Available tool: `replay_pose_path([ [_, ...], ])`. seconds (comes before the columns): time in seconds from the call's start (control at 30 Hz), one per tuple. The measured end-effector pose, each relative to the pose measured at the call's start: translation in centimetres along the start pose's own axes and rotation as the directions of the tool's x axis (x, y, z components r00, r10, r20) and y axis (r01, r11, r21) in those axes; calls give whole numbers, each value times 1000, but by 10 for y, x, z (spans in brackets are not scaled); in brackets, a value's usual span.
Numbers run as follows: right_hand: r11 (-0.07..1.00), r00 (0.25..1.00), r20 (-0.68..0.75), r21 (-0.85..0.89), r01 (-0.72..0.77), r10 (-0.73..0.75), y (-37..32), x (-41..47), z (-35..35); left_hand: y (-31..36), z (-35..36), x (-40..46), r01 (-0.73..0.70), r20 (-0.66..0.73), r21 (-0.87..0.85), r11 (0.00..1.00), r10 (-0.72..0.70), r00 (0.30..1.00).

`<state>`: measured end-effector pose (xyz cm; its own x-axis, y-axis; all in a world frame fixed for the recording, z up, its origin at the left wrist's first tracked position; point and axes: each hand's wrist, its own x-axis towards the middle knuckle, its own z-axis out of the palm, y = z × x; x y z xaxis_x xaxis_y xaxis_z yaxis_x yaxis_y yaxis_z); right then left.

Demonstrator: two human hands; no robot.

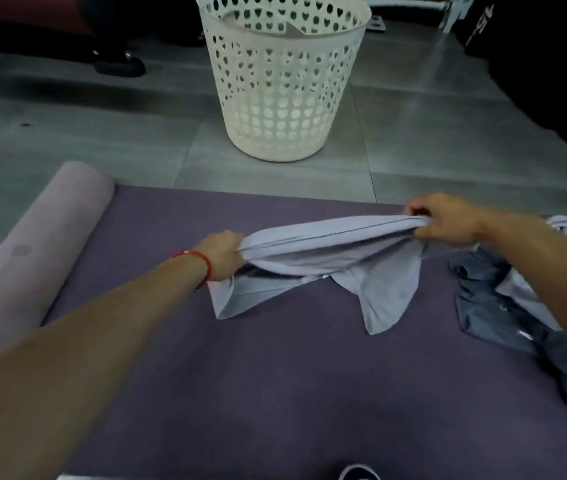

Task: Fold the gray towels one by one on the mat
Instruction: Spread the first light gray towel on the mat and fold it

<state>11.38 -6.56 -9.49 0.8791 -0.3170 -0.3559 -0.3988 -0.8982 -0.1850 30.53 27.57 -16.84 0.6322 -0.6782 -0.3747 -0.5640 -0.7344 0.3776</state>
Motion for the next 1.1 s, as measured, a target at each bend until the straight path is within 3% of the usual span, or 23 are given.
replay_pose_path([
  [0.1, 997, 998, 66, -74, -14, 19, 19, 12, 24, -9, 34, -20, -62, 40, -100, 993, 66, 997],
  [0.2, 996, 997, 43, -74, -54, 57, 38, 25, 32, -26, 38, -20, -197, -6, 19, 980, 197, 980],
  [0.27, 997, 998, -31, 46, -55, 57, 49, 30, 31, -45, 33, -10, -226, -112, 100, 969, 237, 965],
  [0.33, 979, 992, -100, 197, -50, 71, 58, 35, 29, -62, 27, 2, -130, -280, 144, 981, 167, 945],
  [0.47, 936, 953, -253, 346, -71, 166, 68, 51, 16, -64, -10, 35, 198, -464, -15, 980, -182, 867],
  [0.57, 926, 879, -425, 375, -48, 217, 64, 64, -18, -45, -70, 71, 204, -561, -211, 956, -290, 775],
  [0.63, 914, 786, -551, 402, -43, 279, 60, 64, -50, -32, -121, 86, 156, -617, -272, 949, -297, 728],
  [0.73, 886, 671, -659, 464, 6, 340, 55, 48, -91, -21, -190, 82, 18, -766, -233, 972, -195, 613],
  [0.87, 879, 578, -720, 478, 12, 384, 64, 23, -101, -24, -226, 49, -99, -858, 85, 992, 123, 499],
  [0.97, 898, 643, -678, 439, -35, 356, 75, 8, -55, -42, -192, 22, -197, -742, 262, 945, 328, 585],
  [1.1, 973, 820, -544, 219, -67, 179, 92, -10, 64, -92, -73, -17, -259, -569, 254, 932, 360, 739],
])
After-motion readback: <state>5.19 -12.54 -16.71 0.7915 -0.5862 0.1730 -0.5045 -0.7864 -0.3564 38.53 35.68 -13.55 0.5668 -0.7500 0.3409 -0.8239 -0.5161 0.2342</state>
